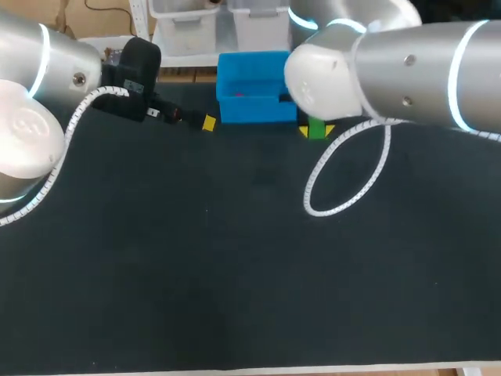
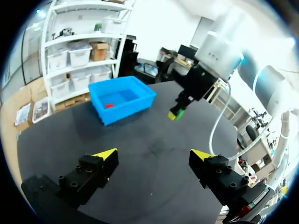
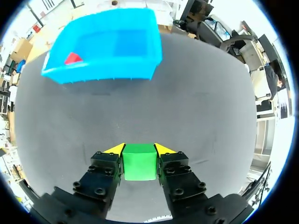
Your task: Use the left arm to pick the red cube and place it into the blue plastic box first, then use the right arm to grasp the green cube and put it into the same blue plastic box after the first action is fully finished.
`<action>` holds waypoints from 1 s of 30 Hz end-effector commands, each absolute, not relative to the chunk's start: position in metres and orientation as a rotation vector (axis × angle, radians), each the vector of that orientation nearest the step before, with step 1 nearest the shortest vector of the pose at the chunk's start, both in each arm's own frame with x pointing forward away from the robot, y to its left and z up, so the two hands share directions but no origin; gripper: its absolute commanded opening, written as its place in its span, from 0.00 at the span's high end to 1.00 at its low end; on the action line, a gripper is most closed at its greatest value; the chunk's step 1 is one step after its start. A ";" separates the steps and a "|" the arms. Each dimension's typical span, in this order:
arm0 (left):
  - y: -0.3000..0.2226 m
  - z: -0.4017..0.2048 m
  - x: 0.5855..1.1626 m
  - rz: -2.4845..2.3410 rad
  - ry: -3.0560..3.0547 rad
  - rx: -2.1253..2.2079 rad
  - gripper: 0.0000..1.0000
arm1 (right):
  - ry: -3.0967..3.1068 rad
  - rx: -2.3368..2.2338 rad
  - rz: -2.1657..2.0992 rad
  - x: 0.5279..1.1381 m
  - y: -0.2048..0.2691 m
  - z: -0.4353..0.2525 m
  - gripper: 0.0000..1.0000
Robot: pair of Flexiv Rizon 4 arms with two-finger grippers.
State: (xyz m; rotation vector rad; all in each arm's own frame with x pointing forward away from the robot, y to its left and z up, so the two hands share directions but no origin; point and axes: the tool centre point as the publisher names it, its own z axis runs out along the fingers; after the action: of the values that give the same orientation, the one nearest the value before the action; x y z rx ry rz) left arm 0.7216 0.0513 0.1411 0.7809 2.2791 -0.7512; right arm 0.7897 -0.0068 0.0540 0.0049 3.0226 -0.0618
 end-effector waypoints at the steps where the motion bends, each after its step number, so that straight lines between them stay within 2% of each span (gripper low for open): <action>1: 0.053 0.140 0.722 -0.759 2.269 0.783 0.00 | 2.965 -0.017 -0.040 0.785 -0.014 0.075 1.00; 11: 0.053 0.140 0.722 -0.759 2.269 0.783 0.00 | 2.893 -0.136 0.003 0.810 -0.004 0.114 1.00; 30: 0.053 0.140 0.722 -0.759 2.269 0.783 0.00 | 2.759 -0.241 0.161 0.866 0.012 0.147 1.00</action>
State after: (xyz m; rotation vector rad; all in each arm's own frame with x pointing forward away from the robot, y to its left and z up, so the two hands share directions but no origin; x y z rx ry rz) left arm 0.7216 0.0513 0.1411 0.7809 2.2791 -0.7511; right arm 0.8576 0.0128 0.1464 -0.2364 2.7570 0.1491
